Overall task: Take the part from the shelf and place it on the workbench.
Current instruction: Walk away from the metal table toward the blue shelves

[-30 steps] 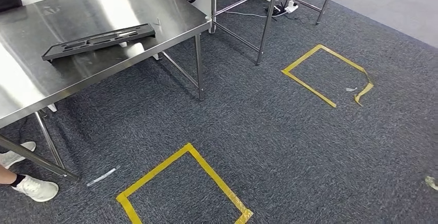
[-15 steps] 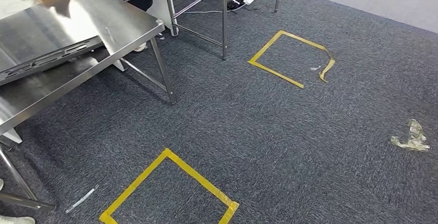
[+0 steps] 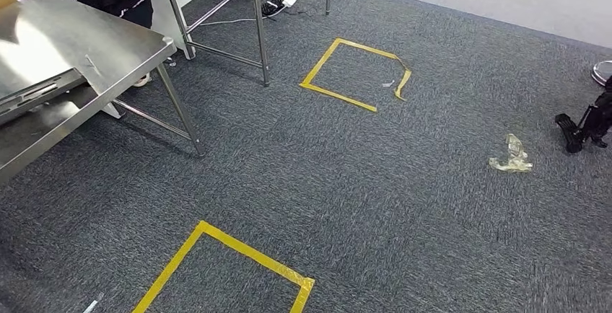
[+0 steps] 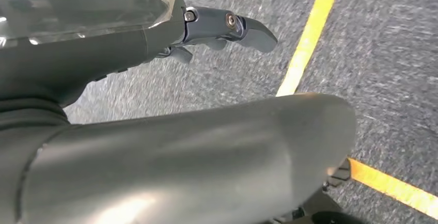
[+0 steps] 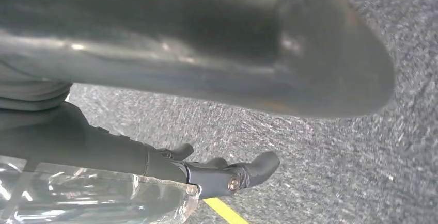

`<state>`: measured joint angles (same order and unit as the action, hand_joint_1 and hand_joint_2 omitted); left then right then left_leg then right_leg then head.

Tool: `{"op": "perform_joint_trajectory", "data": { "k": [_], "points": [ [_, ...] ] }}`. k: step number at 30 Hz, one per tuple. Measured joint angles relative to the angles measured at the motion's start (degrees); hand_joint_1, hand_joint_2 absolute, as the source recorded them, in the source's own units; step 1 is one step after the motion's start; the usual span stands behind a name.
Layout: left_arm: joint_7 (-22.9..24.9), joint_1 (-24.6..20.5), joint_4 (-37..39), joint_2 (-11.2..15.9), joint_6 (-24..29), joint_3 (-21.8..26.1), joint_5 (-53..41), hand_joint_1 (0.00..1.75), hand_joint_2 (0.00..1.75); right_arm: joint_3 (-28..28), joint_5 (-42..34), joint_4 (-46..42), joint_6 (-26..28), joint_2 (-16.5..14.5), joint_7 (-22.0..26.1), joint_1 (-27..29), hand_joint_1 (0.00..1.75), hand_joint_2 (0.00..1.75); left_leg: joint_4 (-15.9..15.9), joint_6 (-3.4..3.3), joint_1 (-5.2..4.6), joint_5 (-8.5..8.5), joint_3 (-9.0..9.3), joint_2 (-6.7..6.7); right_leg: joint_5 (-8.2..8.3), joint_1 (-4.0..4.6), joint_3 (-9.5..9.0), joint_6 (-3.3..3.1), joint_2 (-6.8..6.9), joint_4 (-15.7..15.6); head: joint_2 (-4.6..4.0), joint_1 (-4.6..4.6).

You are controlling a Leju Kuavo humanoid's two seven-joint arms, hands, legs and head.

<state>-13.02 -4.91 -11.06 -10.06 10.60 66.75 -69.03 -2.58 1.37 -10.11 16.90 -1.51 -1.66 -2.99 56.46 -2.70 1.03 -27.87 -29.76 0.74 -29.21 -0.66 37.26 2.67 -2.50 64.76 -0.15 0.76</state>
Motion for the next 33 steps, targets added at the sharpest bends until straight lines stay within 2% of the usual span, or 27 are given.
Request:
{"op": "perform_joint_trajectory", "data": {
  "k": [2,3,4,5,6,7,8,9,11,12,14,15,16,17,18,19,20,21,23,24,25,26,27,29,30,31,33],
  "points": [
    [0.2,0.1,0.0,0.0,-0.3,0.3,0.2,0.00,0.00,-0.2,0.6,0.0,0.0,0.0,0.7,-0.4,0.00,0.00,0.0,-0.05,0.00,-0.01,-0.12,-1.90,-2.76,-0.23,3.59,0.16,1.51,7.4,0.00,0.24],
    [0.4,0.1,0.0,0.0,-0.4,0.4,0.2,0.00,0.00,-0.2,0.7,0.0,0.0,0.0,1.1,-0.5,0.00,0.00,0.0,0.02,0.08,-0.06,-0.15,-2.76,-3.03,-0.51,4.20,0.60,1.82,8.9,0.00,0.24],
    [0.6,0.1,0.0,0.0,-0.4,0.5,0.2,0.00,0.00,-0.2,0.8,0.0,0.1,0.0,1.3,-0.5,0.00,0.00,0.0,0.17,0.24,-0.14,-0.12,-3.52,-2.44,-0.83,3.57,1.27,2.17,8.1,0.00,0.25],
    [0.8,0.1,0.0,-0.1,-0.4,0.5,0.2,0.00,0.00,-0.2,0.8,0.0,0.1,0.1,1.5,-0.6,0.00,0.00,0.1,0.42,0.44,-0.27,0.00,-4.18,-1.18,-1.19,1.72,2.08,2.78,5.0,0.00,0.24],
    [0.9,0.1,0.0,-0.1,-0.4,0.5,0.2,0.00,0.00,-0.2,0.8,0.0,0.1,0.1,1.7,-0.7,0.00,0.00,0.2,0.82,0.56,-0.46,0.17,-4.78,0.28,-1.55,-0.82,2.87,3.98,0.7,0.00,0.30],
    [1.0,0.1,0.0,-0.1,-0.4,0.5,0.2,0.00,0.00,-0.2,0.8,0.0,0.0,0.1,1.8,-0.9,0.00,0.00,0.4,1.34,0.54,-0.76,0.29,-5.30,1.45,-1.69,-3.09,3.27,5.24,-3.1,0.00,0.45],
    [1.1,0.0,0.0,-0.1,-0.4,0.6,0.2,0.00,0.00,-0.2,0.8,-0.1,0.0,0.1,1.8,-1.1,0.00,0.00,0.6,1.85,0.43,-1.01,0.44,-5.82,2.18,-1.74,-4.59,3.17,6.08,-5.7,0.00,0.44],
    [1.1,0.0,0.0,-0.1,-0.3,0.6,0.1,0.00,0.00,-0.2,0.8,-0.1,0.0,0.0,1.9,-1.3,0.00,0.00,0.6,2.27,0.30,-1.18,0.61,-6.28,2.45,-1.66,-5.22,2.76,6.50,-6.9,0.00,0.38],
    [1.1,-0.2,0.0,-0.2,-0.1,0.6,0.0,0.00,0.00,-0.2,0.7,-0.1,-0.2,0.1,1.9,-1.4,0.00,0.00,0.4,2.84,0.35,-1.31,1.04,-7.25,2.48,-1.44,-4.95,1.47,5.42,-6.9,0.00,0.03],
    [1.1,-0.3,0.0,-0.2,0.1,0.6,0.0,0.00,0.00,-0.2,0.6,-0.1,-0.4,0.2,1.9,-1.3,0.00,0.00,0.5,3.09,0.58,-1.62,1.20,-6.96,2.52,-1.54,-4.88,0.97,4.86,-6.9,0.00,-0.05],
    [0.9,-0.3,0.0,-0.3,0.2,0.6,-0.4,0.00,0.00,-0.2,0.2,-0.1,-0.5,0.4,1.9,-1.1,0.00,0.00,3.4,3.38,0.90,-4.08,0.10,-4.60,2.66,-1.73,-4.90,0.02,3.70,-7.0,0.00,-0.26],
    [0.7,-0.3,0.0,-0.3,0.2,0.6,-0.6,0.00,0.00,-0.2,0.0,-0.1,-0.5,0.5,1.9,-1.0,0.00,0.00,6.8,3.34,0.92,-6.12,-1.40,-2.91,2.73,-1.70,-4.82,-0.38,3.14,-7.0,0.00,-0.40],
    [0.7,-0.2,0.0,-0.3,0.2,0.6,-0.8,0.00,0.00,-0.1,-0.3,-0.1,-0.5,0.5,1.8,-0.9,0.00,0.00,10.9,3.20,0.82,-8.20,-3.38,-1.80,2.75,-1.48,-4.72,-0.68,2.52,-7.0,0.00,-0.51],
    [0.7,-0.1,0.0,-0.3,0.2,0.6,-1.0,0.00,0.00,-0.1,-0.5,-0.1,-0.5,0.6,1.8,-0.8,0.00,0.00,14.7,3.03,0.71,-9.67,-5.33,-1.23,2.79,-1.22,-4.64,-0.96,1.82,-7.0,0.00,-0.56],
    [0.8,-0.1,0.0,-0.3,0.2,0.6,-1.1,0.00,0.00,-0.1,-0.7,-0.1,-0.4,0.6,1.8,-0.7,0.00,0.00,17.0,2.79,0.62,-10.04,-6.65,-0.97,2.82,-0.95,-4.59,-1.08,1.04,-7.0,0.00,-0.57],
    [0.9,-0.1,0.0,-0.3,0.2,0.6,-1.3,0.00,0.00,-0.1,-0.9,-0.1,-0.3,0.6,1.8,-0.5,0.00,0.00,17.2,2.44,0.52,-9.23,-7.02,-0.80,2.85,-0.72,-4.60,-1.14,0.22,-7.0,0.00,-0.57],
    [1.0,-0.1,0.0,-0.3,0.1,0.6,-1.4,0.00,0.00,0.0,-1.0,-0.1,-0.3,0.6,1.7,-0.3,0.00,0.00,15.2,1.97,0.38,-7.38,-6.31,-0.47,2.87,-0.51,-4.68,-1.17,-0.63,-7.0,0.00,-0.56],
    [1.1,-0.1,0.0,-0.3,0.1,0.5,-1.5,0.00,0.00,0.0,-1.0,-0.1,-0.2,0.6,1.7,-0.2,0.00,0.00,11.6,1.36,0.21,-5.01,-4.82,0.32,2.88,-0.39,-4.78,-1.16,-1.46,-7.0,0.00,-0.57],
    [1.3,-0.1,0.0,-0.1,0.1,0.5,-1.7,0.00,0.00,0.0,-1.1,-0.1,-0.1,0.4,1.8,-0.2,0.00,0.00,4.7,0.25,-0.10,-1.78,-1.95,3.31,2.93,-0.17,-4.74,-1.03,-2.92,-6.9,0.00,-0.51],
    [1.3,-0.1,0.0,0.0,0.1,0.5,-1.7,0.00,0.00,0.0,-1.0,-0.1,-0.1,0.3,1.8,-0.3,0.00,0.00,2.9,-0.01,-0.28,-1.23,-1.21,4.35,3.02,-0.19,-4.54,-0.85,-3.56,-6.8,0.00,-0.51],
    [1.4,-0.1,0.0,0.1,0.1,0.5,-1.7,0.00,0.00,0.0,-1.0,-0.1,-0.1,0.2,1.8,-0.3,0.00,0.00,2.2,-0.10,-0.49,-1.23,-0.97,4.76,3.15,-0.34,-4.27,-0.55,-4.19,-6.8,0.00,-0.50],
    [1.4,-0.1,0.0,0.0,0.1,0.5,-1.7,0.00,0.00,0.0,-1.0,-0.1,-0.1,0.2,1.9,-0.2,0.00,0.00,1.8,-0.04,-0.65,-1.13,-0.85,4.14,3.32,-0.45,-3.90,-0.19,-4.83,-7.0,0.00,-0.57],
    [1.5,-0.1,0.0,0.0,0.2,0.5,-1.7,0.00,0.00,0.0,-1.0,-0.1,-0.1,0.1,2.0,-0.1,0.00,0.00,1.4,-0.12,-0.70,-0.88,-0.64,3.45,3.39,-0.57,-3.58,0.12,-4.60,-6.8,0.00,-0.61],
    [1.5,-0.2,0.0,0.0,0.2,0.5,-1.7,0.00,0.00,0.0,-1.0,-0.1,-0.1,0.2,2.2,0.0,0.00,0.00,0.5,-0.41,-0.56,-0.36,-0.16,1.90,2.21,-0.35,-2.04,0.25,-1.78,-4.2,0.00,-0.46],
    [1.5,-0.1,0.0,0.0,0.2,0.5,-1.7,0.00,0.00,0.0,-1.0,-0.1,-0.1,0.2,2.3,0.0,0.00,0.00,0.2,-0.52,-0.49,-0.21,0.01,1.00,0.84,-0.28,-0.63,0.10,0.05,-1.2,0.00,-0.33],
    [1.5,-0.1,0.0,0.0,0.2,0.5,-1.7,0.00,0.00,0.0,-1.0,-0.1,-0.1,0.2,2.3,-0.2,0.00,0.00,0.2,-0.64,-0.54,-0.23,0.05,0.09,-0.77,-0.24,1.23,0.01,1.22,2.4,0.00,-0.21],
    [1.5,-0.1,0.0,0.0,0.1,0.5,-1.7,0.00,0.00,0.0,-1.0,-0.1,-0.1,0.2,2.4,-0.2,0.00,0.00,0.2,-0.67,-0.56,-0.32,0.02,-1.74,-2.85,-0.44,4.20,0.33,1.75,8.5,0.00,-0.14]
  ]
}}
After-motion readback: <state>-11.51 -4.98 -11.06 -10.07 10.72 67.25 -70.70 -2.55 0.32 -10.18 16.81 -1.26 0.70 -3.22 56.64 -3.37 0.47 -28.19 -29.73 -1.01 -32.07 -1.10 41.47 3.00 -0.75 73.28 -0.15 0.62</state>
